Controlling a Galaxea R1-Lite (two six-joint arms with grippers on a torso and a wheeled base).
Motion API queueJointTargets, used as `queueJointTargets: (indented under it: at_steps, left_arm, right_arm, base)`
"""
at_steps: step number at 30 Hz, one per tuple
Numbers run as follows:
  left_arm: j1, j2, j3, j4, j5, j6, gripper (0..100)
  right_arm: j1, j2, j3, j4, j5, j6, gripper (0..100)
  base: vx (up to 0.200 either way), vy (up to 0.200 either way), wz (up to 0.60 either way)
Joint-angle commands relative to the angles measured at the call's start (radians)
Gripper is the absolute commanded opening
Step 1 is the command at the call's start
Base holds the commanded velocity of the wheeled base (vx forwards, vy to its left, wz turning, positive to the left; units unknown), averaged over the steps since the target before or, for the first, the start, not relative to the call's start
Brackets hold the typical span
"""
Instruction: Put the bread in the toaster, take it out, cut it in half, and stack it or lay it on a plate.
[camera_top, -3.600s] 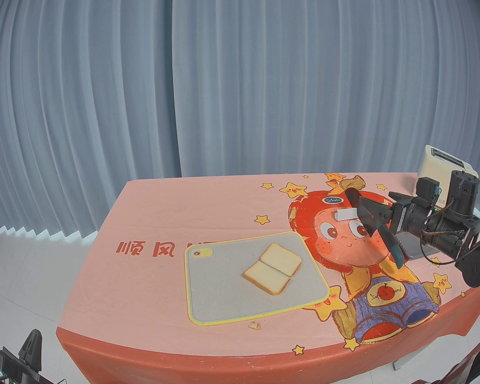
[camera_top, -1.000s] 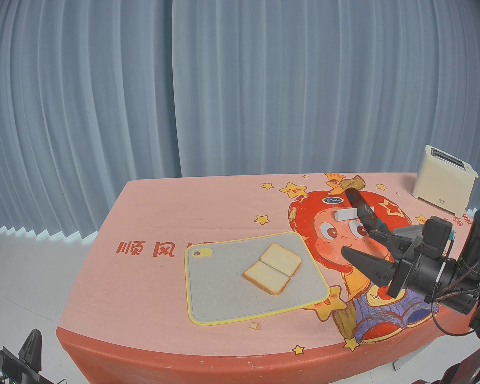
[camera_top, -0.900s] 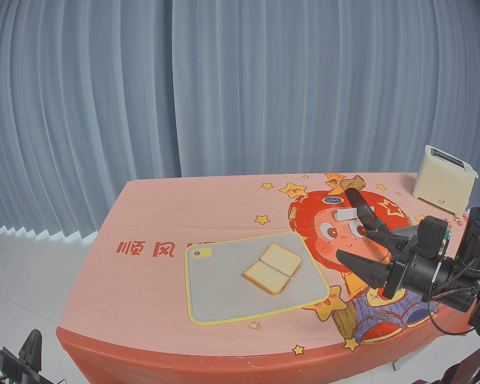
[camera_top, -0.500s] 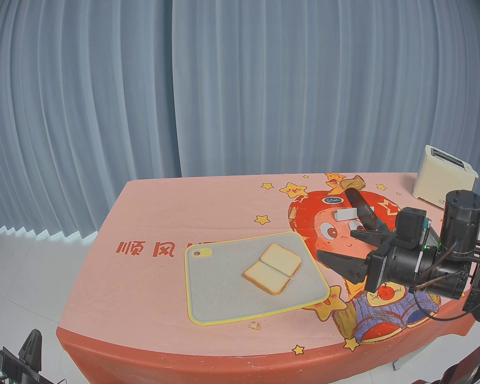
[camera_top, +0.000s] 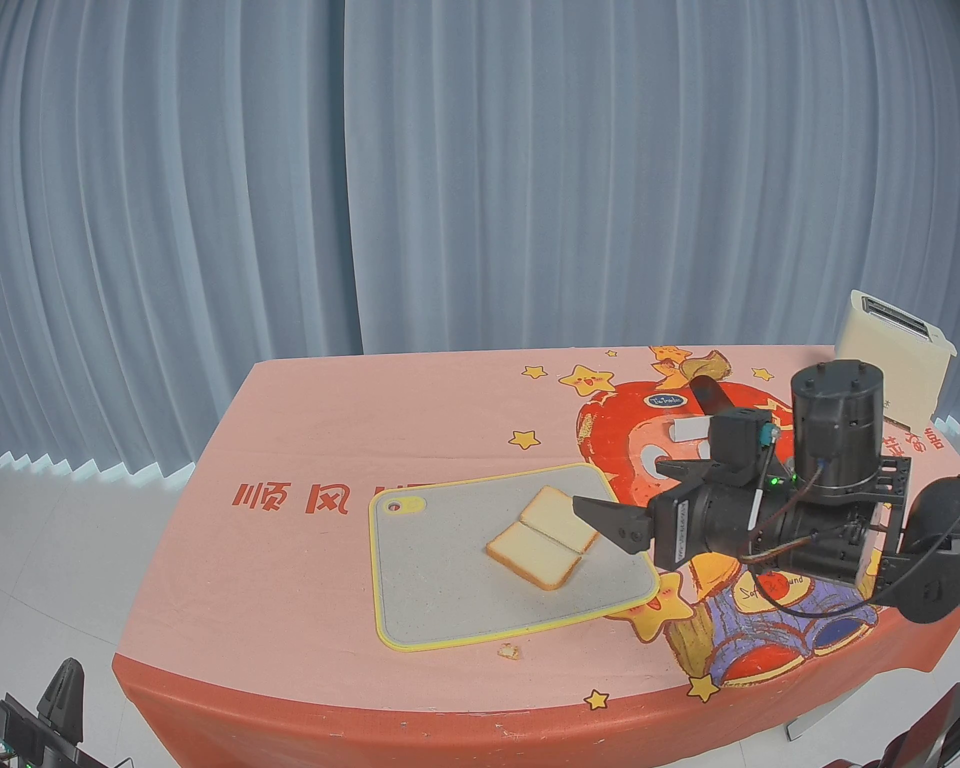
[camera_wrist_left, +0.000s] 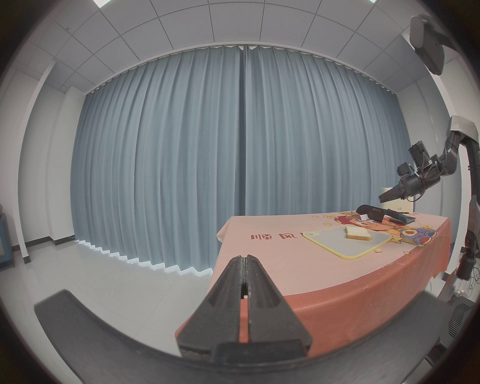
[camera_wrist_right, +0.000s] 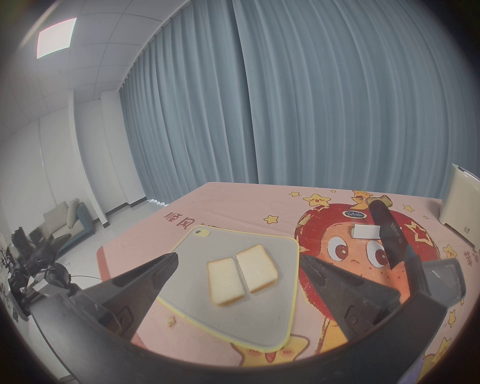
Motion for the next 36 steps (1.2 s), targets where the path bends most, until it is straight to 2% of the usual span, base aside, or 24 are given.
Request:
queueJointTargets:
  at_steps: [1,7,18,25,31,36]
  left_arm:
    - [-0.002,0.001,0.018,0.0,0.0,0.0,0]
    - [0.0,0.001,0.018,0.0,0.0,0.0,0]
    - [0.0,0.001,0.018,0.0,0.0,0.0,0]
    - [0.0,0.001,0.018,0.0,0.0,0.0,0]
    - [0.0,0.001,0.018,0.0,0.0,0.0,0]
    - [0.0,0.001,0.018,0.0,0.0,0.0,0]
  right_arm:
    - [-0.028,0.108,-0.065,0.0,-0.01,0.0,100]
    - [-0.095,0.194,-0.097,-0.007,-0.01,0.002,100]
    - [-0.129,0.211,-0.099,-0.001,-0.013,0.0,100]
    - [-0.131,0.232,-0.094,-0.001,-0.048,0.0,100]
    - [-0.123,0.252,-0.1,-0.001,-0.097,-0.001,100]
    - [-0.118,0.262,-0.094,-0.001,-0.103,-0.001,100]
  base:
    - [0.0,0.0,0.0]
    - [0.0,0.0,0.0]
    - [0.0,0.0,0.0]
    - [0.0,0.0,0.0]
    - [0.0,0.0,0.0]
    - [0.0,0.0,0.0]
